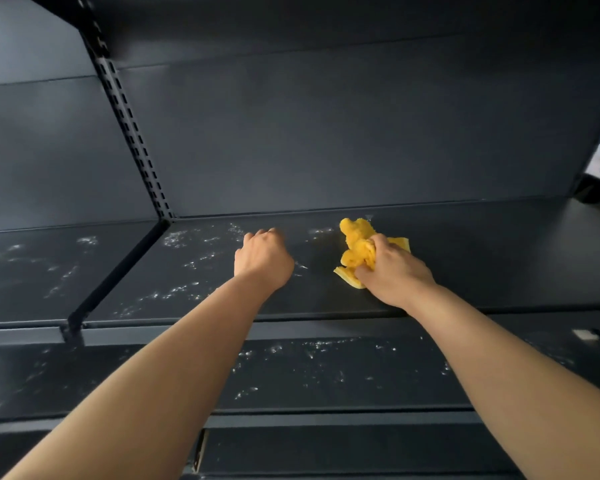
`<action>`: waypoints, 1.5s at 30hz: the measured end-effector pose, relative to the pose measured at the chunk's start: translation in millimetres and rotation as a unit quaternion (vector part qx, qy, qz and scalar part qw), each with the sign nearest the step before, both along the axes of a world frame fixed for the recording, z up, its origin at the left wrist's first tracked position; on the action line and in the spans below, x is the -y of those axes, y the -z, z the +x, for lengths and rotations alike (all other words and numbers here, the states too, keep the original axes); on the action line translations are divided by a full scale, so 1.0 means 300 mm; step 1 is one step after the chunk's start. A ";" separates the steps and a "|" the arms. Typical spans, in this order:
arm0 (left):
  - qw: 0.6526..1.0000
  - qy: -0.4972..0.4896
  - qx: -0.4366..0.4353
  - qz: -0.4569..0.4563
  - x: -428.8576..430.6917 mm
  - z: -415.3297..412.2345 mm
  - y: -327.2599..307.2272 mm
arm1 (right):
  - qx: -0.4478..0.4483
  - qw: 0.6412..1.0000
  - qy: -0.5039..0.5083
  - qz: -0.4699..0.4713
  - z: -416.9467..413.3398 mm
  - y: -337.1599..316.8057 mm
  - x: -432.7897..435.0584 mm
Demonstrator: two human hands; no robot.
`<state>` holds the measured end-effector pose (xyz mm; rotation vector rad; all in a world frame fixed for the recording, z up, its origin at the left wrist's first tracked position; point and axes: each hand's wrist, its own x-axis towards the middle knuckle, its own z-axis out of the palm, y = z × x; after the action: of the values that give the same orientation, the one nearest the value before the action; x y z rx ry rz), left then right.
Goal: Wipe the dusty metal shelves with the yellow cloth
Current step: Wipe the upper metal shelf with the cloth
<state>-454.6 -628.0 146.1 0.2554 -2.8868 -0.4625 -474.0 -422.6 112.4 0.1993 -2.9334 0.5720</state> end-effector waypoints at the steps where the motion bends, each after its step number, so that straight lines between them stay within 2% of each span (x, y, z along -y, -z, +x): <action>1: 1.000 0.006 0.002 0.000 -0.022 -0.014 0.000 | 0.002 1.000 0.012 0.000 -0.018 0.005 -0.017; 7: 1.000 0.015 0.009 0.008 -0.116 -0.123 -0.011 | 0.004 0.999 0.052 -0.015 -0.169 0.031 -0.067; 11: 1.000 0.009 0.019 -0.004 -0.123 -0.214 -0.018 | 0.039 0.998 0.046 -0.030 -0.287 0.036 -0.078; 22: 0.995 -0.096 0.027 -0.009 0.103 -0.260 0.007 | 0.086 0.995 -0.013 -0.044 -0.492 0.016 0.017; 35: 0.995 -0.097 -0.005 0.016 0.264 -0.209 -0.004 | 0.137 0.981 -0.119 -0.063 -0.398 -0.028 0.249; 45: 0.998 -0.052 -0.018 0.026 0.353 -0.135 -0.029 | 0.135 0.981 -0.114 -0.079 -0.202 -0.036 0.368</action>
<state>-495.1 -733.9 154.9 0.3993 -2.8117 -0.5185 -534.5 -533.1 123.3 0.4806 -3.1238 0.9310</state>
